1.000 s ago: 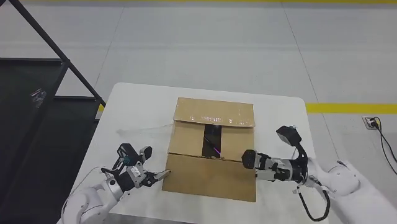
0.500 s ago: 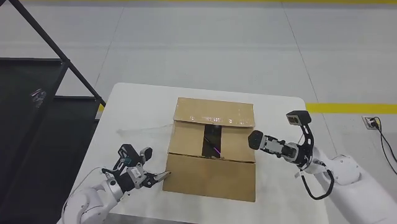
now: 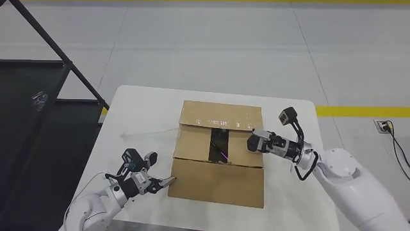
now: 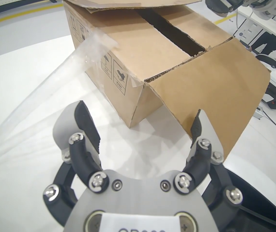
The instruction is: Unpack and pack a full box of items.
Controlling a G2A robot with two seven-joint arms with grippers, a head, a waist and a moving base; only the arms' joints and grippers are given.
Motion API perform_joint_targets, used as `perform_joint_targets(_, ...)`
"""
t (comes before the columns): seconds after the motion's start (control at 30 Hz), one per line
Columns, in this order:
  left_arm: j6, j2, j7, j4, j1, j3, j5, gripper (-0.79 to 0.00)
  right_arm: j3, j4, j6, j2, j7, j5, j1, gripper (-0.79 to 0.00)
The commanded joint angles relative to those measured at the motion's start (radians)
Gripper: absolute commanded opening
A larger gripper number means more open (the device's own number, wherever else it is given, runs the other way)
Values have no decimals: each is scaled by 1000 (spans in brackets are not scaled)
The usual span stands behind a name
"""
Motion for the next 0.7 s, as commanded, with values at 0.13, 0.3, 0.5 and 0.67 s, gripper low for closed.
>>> perform_joint_targets(0.13,0,0,0,0,0,0,0,0,-19,70,58,-26,-9,18,43,0)
perform_joint_targets(0.3,0,0,0,0,0,0,0,0,-16,115,22,-45,-43,38,56,0)
perform_joint_targets(0.5,0,0,0,0,0,0,0,0,-7,132,-3,-70,-140,48,79,0)
perform_joint_targets(0.67,0,0,0,0,0,0,0,0,-22,164,13,-100,-328,-12,130,0)
